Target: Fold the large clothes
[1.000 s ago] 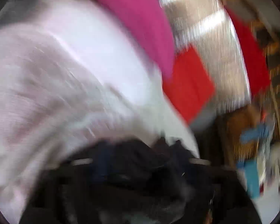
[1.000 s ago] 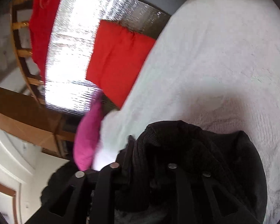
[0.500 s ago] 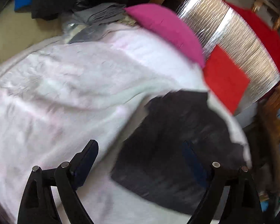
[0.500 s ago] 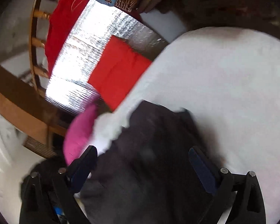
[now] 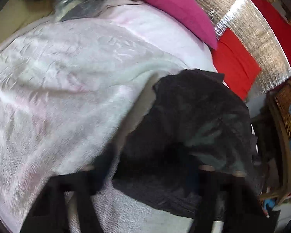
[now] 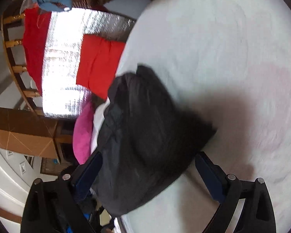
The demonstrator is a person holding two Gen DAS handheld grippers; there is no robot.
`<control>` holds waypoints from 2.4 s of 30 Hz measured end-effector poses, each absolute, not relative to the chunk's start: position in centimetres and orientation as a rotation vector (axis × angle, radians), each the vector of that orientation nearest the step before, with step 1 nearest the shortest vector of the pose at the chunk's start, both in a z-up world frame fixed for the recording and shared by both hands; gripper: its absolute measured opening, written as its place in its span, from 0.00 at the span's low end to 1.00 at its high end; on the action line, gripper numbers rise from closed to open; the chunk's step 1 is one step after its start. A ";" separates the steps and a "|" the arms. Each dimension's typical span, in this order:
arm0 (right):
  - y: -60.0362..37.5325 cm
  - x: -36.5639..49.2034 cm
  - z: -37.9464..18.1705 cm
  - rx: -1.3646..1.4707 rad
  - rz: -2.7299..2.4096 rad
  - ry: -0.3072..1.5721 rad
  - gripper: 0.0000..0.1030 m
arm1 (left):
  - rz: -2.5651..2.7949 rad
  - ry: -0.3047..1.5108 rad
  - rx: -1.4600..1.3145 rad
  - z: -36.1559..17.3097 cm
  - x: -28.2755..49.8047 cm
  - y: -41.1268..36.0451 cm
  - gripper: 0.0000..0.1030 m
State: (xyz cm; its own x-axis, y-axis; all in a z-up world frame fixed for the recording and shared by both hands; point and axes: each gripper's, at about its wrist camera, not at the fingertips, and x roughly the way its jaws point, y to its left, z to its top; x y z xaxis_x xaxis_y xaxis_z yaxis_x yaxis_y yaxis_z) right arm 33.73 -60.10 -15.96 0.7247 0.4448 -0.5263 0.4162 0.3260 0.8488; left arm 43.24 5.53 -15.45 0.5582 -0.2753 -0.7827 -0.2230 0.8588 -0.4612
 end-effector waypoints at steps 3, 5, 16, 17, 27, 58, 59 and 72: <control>-58.7 34.7 -16.7 1.305 0.040 0.847 0.95 | 0.007 0.982 -0.551 -15.6 43.0 5.5 0.49; -58.1 35.2 -17.2 1.299 0.058 0.873 0.95 | 0.047 0.976 -0.530 -15.2 42.1 5.2 0.51; -57.8 36.4 -18.3 1.328 0.063 0.768 0.96 | -0.100 1.103 -0.856 -18.1 37.3 3.7 0.82; -57.9 36.3 -18.3 1.329 0.066 0.754 0.96 | -0.112 1.110 -0.902 -18.6 37.5 3.7 0.83; -57.3 37.9 -18.0 1.219 0.025 0.683 0.91 | -0.141 0.969 -1.120 -19.8 39.9 4.4 0.86; -54.2 27.6 -12.4 0.823 -0.228 0.738 0.39 | -0.101 0.955 -0.663 -14.9 29.0 1.9 0.26; -54.2 26.9 -12.3 0.819 -0.228 0.745 0.39 | -0.102 0.953 -0.660 -15.1 28.1 1.9 0.26; -55.7 22.7 -14.6 0.925 -0.163 0.890 0.45 | -0.090 0.986 -0.617 -17.1 25.6 2.3 0.36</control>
State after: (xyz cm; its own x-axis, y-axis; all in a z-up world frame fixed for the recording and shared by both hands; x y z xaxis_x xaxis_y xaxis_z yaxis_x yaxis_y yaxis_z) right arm 22.74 -55.70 -14.63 0.6447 0.2359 -0.7271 0.4788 0.6168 0.6247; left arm 25.59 2.27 -17.08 0.5633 -0.3419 -0.7522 -0.2004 0.8267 -0.5258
